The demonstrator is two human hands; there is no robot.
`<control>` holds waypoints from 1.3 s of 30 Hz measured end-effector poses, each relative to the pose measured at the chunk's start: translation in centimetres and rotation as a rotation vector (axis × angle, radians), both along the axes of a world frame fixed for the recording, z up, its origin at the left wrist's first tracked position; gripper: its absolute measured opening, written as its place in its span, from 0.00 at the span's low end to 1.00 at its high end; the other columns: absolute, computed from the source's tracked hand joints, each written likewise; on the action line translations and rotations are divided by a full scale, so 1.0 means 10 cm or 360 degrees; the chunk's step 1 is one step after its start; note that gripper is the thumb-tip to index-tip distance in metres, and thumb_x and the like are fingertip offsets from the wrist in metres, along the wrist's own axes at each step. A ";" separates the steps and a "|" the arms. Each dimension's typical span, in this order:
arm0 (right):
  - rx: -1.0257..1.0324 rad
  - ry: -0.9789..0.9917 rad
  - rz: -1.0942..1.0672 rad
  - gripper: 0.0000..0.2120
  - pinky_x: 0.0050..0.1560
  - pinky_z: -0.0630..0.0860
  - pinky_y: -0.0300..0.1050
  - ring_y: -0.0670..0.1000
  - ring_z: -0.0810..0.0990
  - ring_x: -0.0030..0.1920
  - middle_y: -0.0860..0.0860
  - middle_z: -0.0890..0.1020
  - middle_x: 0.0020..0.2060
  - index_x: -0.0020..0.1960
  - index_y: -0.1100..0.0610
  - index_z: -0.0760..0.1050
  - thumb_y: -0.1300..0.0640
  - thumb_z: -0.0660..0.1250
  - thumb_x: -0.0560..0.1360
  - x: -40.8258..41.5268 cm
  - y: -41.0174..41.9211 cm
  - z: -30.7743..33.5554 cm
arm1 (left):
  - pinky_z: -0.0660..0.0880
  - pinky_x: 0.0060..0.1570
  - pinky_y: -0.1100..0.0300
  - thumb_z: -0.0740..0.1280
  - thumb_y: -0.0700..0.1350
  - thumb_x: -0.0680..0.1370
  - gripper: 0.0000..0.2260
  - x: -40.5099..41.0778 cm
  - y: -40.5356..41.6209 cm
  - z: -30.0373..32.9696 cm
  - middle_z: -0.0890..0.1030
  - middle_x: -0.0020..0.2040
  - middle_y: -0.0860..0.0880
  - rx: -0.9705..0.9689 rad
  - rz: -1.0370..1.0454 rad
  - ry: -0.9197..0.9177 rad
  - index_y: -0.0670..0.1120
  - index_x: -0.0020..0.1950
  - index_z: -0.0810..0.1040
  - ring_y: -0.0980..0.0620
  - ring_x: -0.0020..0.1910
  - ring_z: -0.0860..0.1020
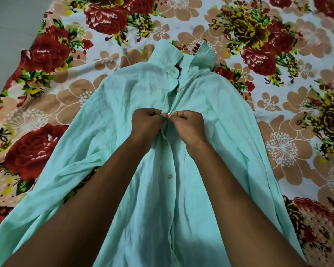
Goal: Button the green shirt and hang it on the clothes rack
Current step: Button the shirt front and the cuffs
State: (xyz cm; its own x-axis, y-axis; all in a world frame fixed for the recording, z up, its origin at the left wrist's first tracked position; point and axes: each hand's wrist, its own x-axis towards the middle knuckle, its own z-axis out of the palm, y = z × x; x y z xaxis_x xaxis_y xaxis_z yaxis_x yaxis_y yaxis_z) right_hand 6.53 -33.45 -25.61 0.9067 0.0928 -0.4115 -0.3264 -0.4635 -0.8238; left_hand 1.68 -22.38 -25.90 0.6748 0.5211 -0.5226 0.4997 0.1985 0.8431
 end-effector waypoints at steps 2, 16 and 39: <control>0.0060 0.0069 -0.0018 0.07 0.42 0.76 0.36 0.45 0.79 0.40 0.59 0.86 0.44 0.42 0.62 0.84 0.58 0.73 0.74 0.01 0.01 0.02 | 0.83 0.46 0.45 0.74 0.40 0.77 0.06 -0.02 -0.02 -0.01 0.84 0.38 0.40 -0.0018 0.0010 -0.0025 0.40 0.40 0.84 0.44 0.37 0.81; 0.0020 0.0144 0.0054 0.07 0.40 0.74 0.39 0.46 0.77 0.38 0.61 0.83 0.38 0.41 0.63 0.83 0.60 0.70 0.75 0.07 -0.02 0.05 | 0.75 0.32 0.64 0.70 0.33 0.75 0.07 -0.08 -0.03 0.08 0.84 0.33 0.49 -0.0141 -0.0011 -0.0120 0.40 0.44 0.87 0.54 0.30 0.78; -0.0279 -0.0195 0.0132 0.04 0.46 0.84 0.53 0.51 0.82 0.38 0.47 0.83 0.34 0.39 0.54 0.80 0.60 0.73 0.72 0.30 -0.10 -0.02 | 0.79 0.37 0.54 0.77 0.44 0.71 0.06 0.24 0.08 -0.02 0.86 0.37 0.39 0.0305 -0.0295 0.0158 0.42 0.38 0.86 0.48 0.31 0.79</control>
